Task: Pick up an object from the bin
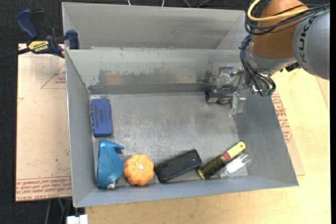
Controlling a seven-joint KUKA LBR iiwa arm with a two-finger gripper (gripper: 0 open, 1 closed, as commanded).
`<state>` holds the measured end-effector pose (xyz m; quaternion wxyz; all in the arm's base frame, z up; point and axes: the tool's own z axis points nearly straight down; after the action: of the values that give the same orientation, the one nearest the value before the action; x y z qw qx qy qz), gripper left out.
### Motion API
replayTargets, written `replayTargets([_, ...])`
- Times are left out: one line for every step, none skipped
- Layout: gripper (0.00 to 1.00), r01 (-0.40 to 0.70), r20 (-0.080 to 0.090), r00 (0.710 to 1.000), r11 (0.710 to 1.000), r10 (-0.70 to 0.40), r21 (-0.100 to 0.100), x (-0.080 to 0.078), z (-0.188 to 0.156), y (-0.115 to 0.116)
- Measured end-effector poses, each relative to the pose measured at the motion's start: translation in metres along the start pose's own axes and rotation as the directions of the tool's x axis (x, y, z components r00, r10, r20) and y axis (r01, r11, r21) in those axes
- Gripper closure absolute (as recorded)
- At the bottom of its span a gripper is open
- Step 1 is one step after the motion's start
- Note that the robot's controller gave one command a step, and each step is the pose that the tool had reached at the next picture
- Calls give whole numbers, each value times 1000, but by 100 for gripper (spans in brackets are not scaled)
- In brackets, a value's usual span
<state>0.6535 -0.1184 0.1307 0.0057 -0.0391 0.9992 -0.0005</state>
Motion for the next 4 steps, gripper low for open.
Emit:
replayTargets([0, -35, 3, 999, 999, 35, -1, -4, 5, -2])
replayTargets([0, 42, 12, 999, 999, -42, -1, 13, 21, -18])
replayTargets([0, -48, 14, 999, 999, 48, 0, 10, 33, 11])
replayTargets([100, -26, 34, 999, 1000, 26, 4, 13, 50, 4])
